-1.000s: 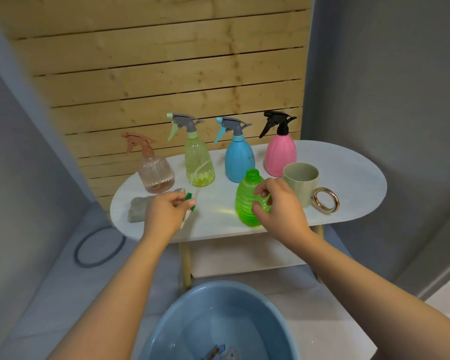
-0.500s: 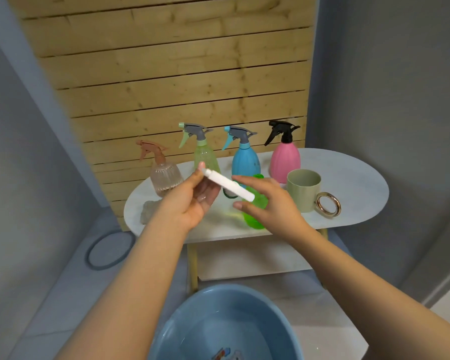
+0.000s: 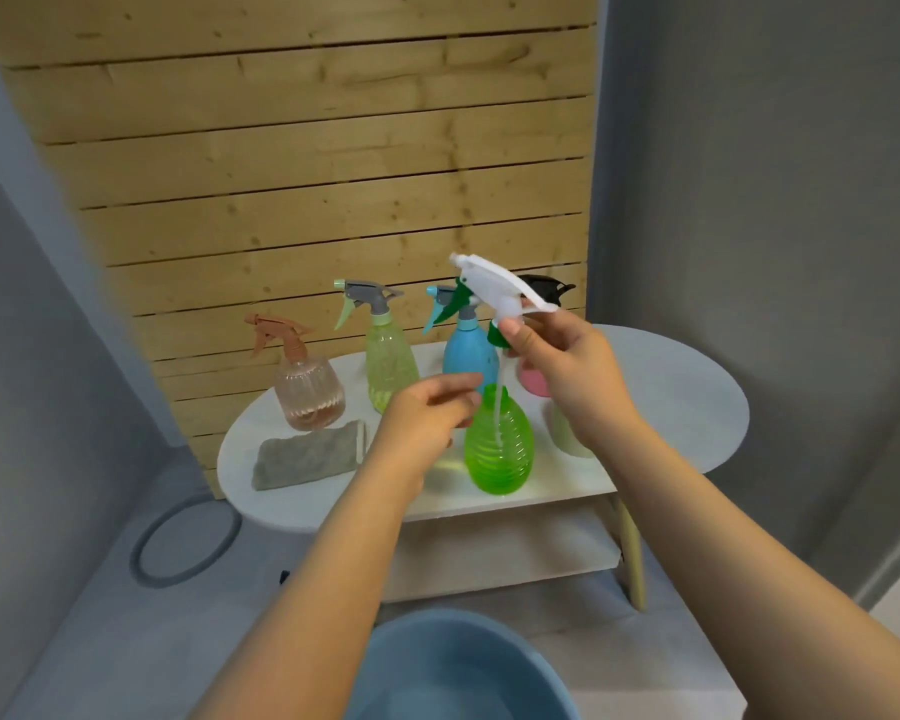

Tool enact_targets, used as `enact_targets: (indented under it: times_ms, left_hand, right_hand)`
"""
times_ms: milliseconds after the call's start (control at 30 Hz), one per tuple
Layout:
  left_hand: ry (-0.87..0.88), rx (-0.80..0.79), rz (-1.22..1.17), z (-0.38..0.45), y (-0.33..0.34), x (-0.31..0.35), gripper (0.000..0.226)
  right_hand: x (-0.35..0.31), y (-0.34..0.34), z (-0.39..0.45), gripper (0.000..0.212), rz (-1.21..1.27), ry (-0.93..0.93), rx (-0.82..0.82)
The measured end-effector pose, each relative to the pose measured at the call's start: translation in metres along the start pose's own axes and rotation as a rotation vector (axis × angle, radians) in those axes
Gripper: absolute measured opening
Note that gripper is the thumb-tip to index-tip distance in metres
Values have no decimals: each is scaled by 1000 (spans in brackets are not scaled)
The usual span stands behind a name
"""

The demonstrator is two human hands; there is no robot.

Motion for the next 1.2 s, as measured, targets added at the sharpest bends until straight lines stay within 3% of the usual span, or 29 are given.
enact_targets:
  times_ms: [67, 267, 367, 767, 933, 1033, 1200]
  left_hand:
    - [122, 15, 66, 4, 6, 3, 19]
    - [250, 43, 24, 23, 22, 10, 11]
    - [346, 107, 58, 33, 21, 17, 15]
    - [439, 178, 246, 47, 34, -1, 10]
    - [297, 132, 168, 54, 32, -16, 16]
    - [283, 139, 198, 55, 32, -23, 25]
    - [179, 78, 213, 52, 38, -47, 42]
  right_hand:
    - [-9, 0, 12, 1, -8, -14, 18]
    - [-27, 1, 37, 10, 72, -25, 91]
    - [-21, 4, 44, 5, 79, -15, 118]
    - [22, -2, 59, 4, -53, 26, 199]
    - [64, -2, 44, 13, -147, 104, 158]
    - [94, 2, 24, 16, -202, 160, 42]
    - [104, 7, 14, 28, -372, 113, -66]
Point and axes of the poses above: each hand's wrist, its own z-axis towards the middle knuckle, its own y-axis out of the palm, x = y × z, the point moved 9 cm from there along z, towards the middle knuckle, and after that the axes turned 14 degrees about x, right-handed, at the moved point
